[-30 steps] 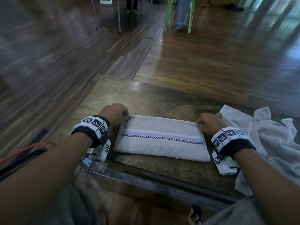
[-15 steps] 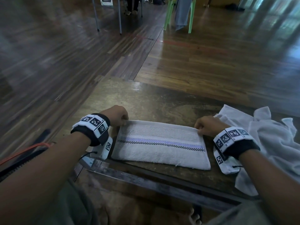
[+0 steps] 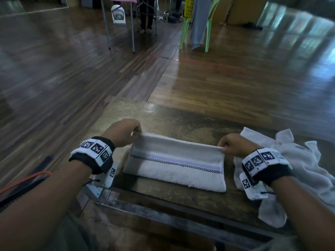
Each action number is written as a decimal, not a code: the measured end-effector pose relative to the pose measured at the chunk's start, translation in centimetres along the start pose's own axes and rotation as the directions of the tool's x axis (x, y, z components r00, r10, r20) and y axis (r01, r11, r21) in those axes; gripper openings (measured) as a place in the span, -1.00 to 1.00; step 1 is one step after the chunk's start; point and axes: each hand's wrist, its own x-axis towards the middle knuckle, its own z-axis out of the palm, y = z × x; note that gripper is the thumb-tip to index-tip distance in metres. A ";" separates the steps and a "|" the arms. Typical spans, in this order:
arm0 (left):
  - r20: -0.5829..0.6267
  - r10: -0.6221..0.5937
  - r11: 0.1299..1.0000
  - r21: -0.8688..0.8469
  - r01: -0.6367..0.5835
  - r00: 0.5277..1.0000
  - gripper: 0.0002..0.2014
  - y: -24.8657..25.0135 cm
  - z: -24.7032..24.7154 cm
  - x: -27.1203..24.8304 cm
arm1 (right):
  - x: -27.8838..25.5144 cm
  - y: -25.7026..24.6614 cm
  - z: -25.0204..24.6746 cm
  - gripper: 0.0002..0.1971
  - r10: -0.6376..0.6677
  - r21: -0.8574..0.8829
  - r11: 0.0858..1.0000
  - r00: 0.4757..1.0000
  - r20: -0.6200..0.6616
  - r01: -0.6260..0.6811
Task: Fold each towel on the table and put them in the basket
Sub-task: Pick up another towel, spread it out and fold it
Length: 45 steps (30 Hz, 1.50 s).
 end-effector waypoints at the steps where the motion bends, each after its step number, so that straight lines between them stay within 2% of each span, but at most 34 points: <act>1: -0.111 0.035 0.999 0.002 -0.035 0.993 -0.89 0.1 -0.5 -0.3 | -0.5 -0.1 -0.7 -0.85 -0.034 0.001 0.999 0.997 -0.068 0.034; 2: -0.228 0.083 0.997 0.012 -0.083 0.970 -0.91 0.3 -1.1 -0.8 | -0.9 0.1 -1.3 -0.87 -0.072 0.015 0.997 0.981 -0.179 0.076; 3: -0.332 0.128 0.992 0.026 -0.126 0.935 -0.92 0.4 -1.7 -1.3 | -1.6 0.2 -2.0 -0.89 -0.109 0.016 0.993 0.943 -0.314 0.121; 5: -0.463 0.199 0.980 0.071 -0.188 0.864 -0.94 0.6 -2.8 -2.5 | -3.1 0.4 -2.6 -0.90 -0.188 -0.032 0.979 0.818 -0.544 0.203; 7: -0.504 0.267 0.964 0.134 -0.231 0.821 -0.88 0.8 -3.3 -3.9 | -4.9 0.4 -2.4 -0.86 -0.272 -0.120 0.959 0.706 -0.654 0.258; 8: -0.511 0.296 0.955 0.158 -0.250 0.807 -0.87 1.0 -3.3 -4.7 | -5.8 0.3 -2.1 -0.84 -0.303 -0.153 0.950 0.675 -0.672 0.274; 9: -0.504 0.323 0.946 0.178 -0.269 0.801 -0.87 1.1 -3.1 -5.4 | -6.7 0.1 -1.6 -0.82 -0.318 -0.169 0.945 0.672 -0.669 0.279; 11: -0.427 0.365 0.930 0.211 -0.301 0.828 -0.88 0.9 -1.9 -6.8 | -7.9 0.1 0.4 -0.80 -0.336 -0.188 0.941 0.724 -0.602 0.280; 13: -0.237 0.379 0.915 0.243 -0.323 0.895 -0.92 0.3 0.3 -8.2 | -8.6 0.5 3.3 -0.79 -0.366 -0.213 0.930 0.788 -0.495 0.298; 15: -0.030 0.355 0.906 0.257 -0.336 0.934 -0.87 -0.4 3.0 -9.7 | -9.2 1.0 6.3 -0.78 -0.337 -0.254 0.929 0.900 -0.275 0.270; 16: 0.032 0.335 0.905 0.268 -0.331 0.942 -0.85 -0.6 4.1 -10.3 | -9.5 1.2 7.5 -0.77 -0.290 -0.267 0.933 0.942 -0.169 0.240; 17: 0.065 0.306 0.910 0.271 -0.312 0.950 -0.81 -0.6 4.8 -10.9 | -9.8 1.6 8.4 -0.75 -0.248 -0.261 0.942 0.962 -0.117 0.211; 19: 0.027 0.280 0.926 0.256 -0.277 0.960 -0.76 -0.4 5.3 -11.6 | -10.5 1.9 9.3 -0.77 -0.227 -0.197 0.962 0.955 -0.193 0.189; 21: -0.044 0.278 0.937 0.232 -0.261 0.960 -0.77 0.2 5.2 -11.8 | -10.7 2.0 9.6 -0.81 -0.269 -0.199 0.957 0.909 -0.319 0.213; 23: -0.068 0.292 0.934 0.237 -0.269 0.954 -0.77 0.7 5.4 -11.8 | -10.7 1.9 9.7 -0.83 -0.307 -0.211 0.947 0.877 -0.368 0.243; 27: -0.073 0.288 0.937 0.228 -0.265 0.955 -0.73 1.2 6.1 -11.9 | -10.6 1.3 9.6 -0.80 -0.344 -0.212 0.935 0.867 -0.360 0.283; 33: -0.117 0.255 0.965 0.101 -0.244 0.960 -0.62 0.9 6.2 -11.7 | -9.8 2.0 9.6 -0.82 -0.325 -0.145 0.945 0.883 -0.340 0.292; 39: -0.181 0.283 0.958 0.099 -0.269 0.942 -0.71 0.6 6.0 -11.6 | -9.8 2.0 9.5 -0.81 -0.359 -0.134 0.933 0.846 -0.393 0.334; 43: -0.146 0.296 0.953 0.105 -0.283 0.944 -0.74 -0.1 6.4 -12.0 | -10.1 2.6 9.8 -0.78 -0.350 -0.142 0.937 0.883 -0.312 0.321; 45: -0.171 0.260 0.965 0.072 -0.251 0.950 -0.74 -0.2 6.5 -12.0 | -9.9 2.1 9.0 -0.77 -0.332 -0.165 0.941 0.895 -0.297 0.294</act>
